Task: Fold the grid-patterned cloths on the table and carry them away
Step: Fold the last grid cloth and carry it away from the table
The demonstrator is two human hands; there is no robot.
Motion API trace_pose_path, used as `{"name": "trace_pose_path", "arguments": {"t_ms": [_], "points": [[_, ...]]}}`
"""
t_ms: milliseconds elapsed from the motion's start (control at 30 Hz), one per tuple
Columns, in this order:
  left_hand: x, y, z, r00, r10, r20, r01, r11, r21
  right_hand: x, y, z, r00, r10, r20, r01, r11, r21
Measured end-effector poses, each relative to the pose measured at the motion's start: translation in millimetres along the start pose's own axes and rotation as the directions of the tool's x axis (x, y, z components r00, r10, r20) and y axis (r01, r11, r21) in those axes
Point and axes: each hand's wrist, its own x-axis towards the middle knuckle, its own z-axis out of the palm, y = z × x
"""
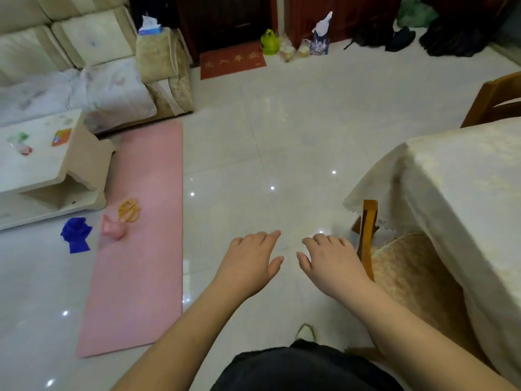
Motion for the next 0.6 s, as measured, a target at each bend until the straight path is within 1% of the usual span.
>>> {"name": "trace_pose_path", "arguments": {"t_ms": [100, 167, 267, 400, 500, 600], "points": [[27, -5, -14, 0.998, 0.054, -0.045, -0.054, 0.998, -0.010, 28, 10, -11, 1.000, -0.022, -0.009, 0.022, 1.000, -0.017], [46, -12, -15, 0.999, 0.029, -0.042, -0.029, 1.000, -0.005, 44, 15, -15, 1.000, -0.027, -0.010, 0.027, 1.000, -0.003], [80, -29, -14, 1.000, 0.013, 0.000, -0.013, 1.000, 0.000, 74, 22, -20, 1.000, -0.009, -0.013, 0.009, 1.000, 0.009], [136, -58, -22, 0.997, 0.068, 0.024, -0.068, 0.998, 0.003, 120, 26, -24, 0.999, 0.039, -0.022, -0.038, 0.999, 0.008], [179, -83, -27, 0.994, 0.101, 0.028, -0.101, 0.995, -0.011, 166, 24, -29, 0.991, 0.109, -0.075, -0.109, 0.994, 0.011], [220, -111, -41, 0.990, 0.141, 0.024, -0.141, 0.990, -0.014, 210, 19, -42, 0.984, 0.146, -0.100, -0.148, 0.989, -0.014]]}}
